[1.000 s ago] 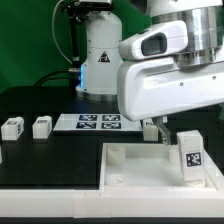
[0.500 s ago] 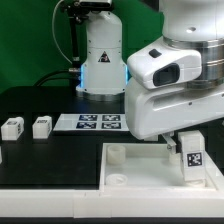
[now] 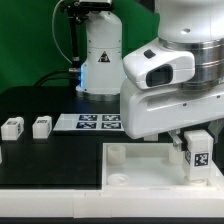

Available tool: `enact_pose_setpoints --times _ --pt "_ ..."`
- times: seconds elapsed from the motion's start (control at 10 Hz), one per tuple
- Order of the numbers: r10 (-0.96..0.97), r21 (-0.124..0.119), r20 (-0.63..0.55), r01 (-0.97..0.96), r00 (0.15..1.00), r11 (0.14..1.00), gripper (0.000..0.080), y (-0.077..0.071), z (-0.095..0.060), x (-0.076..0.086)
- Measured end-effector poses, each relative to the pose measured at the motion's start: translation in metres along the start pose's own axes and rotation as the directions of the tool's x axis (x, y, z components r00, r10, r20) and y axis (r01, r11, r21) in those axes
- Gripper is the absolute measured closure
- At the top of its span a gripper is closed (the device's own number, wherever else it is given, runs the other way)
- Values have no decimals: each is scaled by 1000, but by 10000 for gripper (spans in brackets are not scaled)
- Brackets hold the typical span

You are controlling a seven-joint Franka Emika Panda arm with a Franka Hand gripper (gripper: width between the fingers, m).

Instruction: Assemble one leg

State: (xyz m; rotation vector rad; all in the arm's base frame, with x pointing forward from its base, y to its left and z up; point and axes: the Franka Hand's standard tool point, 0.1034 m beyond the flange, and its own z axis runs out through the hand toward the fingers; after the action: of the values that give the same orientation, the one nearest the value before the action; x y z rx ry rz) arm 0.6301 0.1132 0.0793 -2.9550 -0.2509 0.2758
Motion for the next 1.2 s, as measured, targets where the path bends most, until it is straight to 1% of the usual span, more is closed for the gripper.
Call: enact_pose_setpoints --times 0.1,0.2,0.3,0.4,0.5,0.6,0.7,0.8,0.9,1.0,1.1,1.2 --pt "1 0 0 -1 1000 1000 495 1 0 0" --pt "47 1 -1 -47 999 999 495 1 0 0" --pt "191 7 -29 -191 981 982 497 1 1 2" --pt "370 36 -46 -369 928 929 501 0 2 1" --pt "537 83 -46 -533 842 842 501 -1 3 1" --pt "677 118 -33 -670 735 733 501 -2 3 2" --pt "769 133 -19 -761 639 635 501 -4 4 2" --pt "802 132 -9 -794 597 593 501 -5 4 2" --pt "847 135 4 -840 532 526 501 -6 4 2" --pt "901 135 21 -894 434 428 502 -8 4 2" --pt "933 142 29 -925 359 351 502 -8 6 4" --pt "961 157 39 -951 275 266 502 -9 6 6"
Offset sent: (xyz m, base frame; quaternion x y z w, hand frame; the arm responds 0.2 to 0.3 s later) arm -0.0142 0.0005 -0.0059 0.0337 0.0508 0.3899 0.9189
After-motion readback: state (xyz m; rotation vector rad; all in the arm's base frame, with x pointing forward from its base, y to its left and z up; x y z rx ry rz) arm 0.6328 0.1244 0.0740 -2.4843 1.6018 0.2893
